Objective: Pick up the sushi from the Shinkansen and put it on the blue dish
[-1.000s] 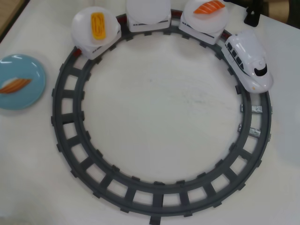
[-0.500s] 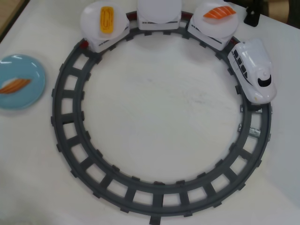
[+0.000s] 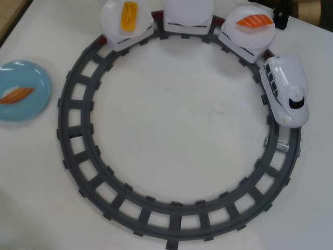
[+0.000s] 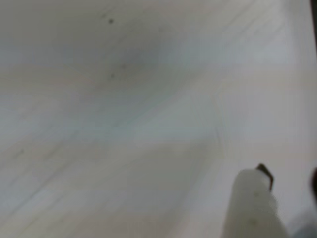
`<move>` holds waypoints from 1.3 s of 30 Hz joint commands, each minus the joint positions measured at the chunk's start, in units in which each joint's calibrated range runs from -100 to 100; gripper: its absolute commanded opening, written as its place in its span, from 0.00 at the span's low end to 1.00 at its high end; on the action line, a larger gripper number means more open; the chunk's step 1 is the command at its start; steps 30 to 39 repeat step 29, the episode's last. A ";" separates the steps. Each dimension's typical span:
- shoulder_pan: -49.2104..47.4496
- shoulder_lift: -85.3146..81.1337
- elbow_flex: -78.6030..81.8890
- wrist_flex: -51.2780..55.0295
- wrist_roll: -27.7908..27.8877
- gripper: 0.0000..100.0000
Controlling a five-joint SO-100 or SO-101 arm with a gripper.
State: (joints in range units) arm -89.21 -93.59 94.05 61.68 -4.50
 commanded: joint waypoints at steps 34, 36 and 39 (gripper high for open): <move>0.39 -4.34 1.98 -0.24 2.20 0.03; 0.39 -4.34 1.98 -0.24 2.20 0.03; 0.39 -4.34 1.98 -0.24 2.20 0.03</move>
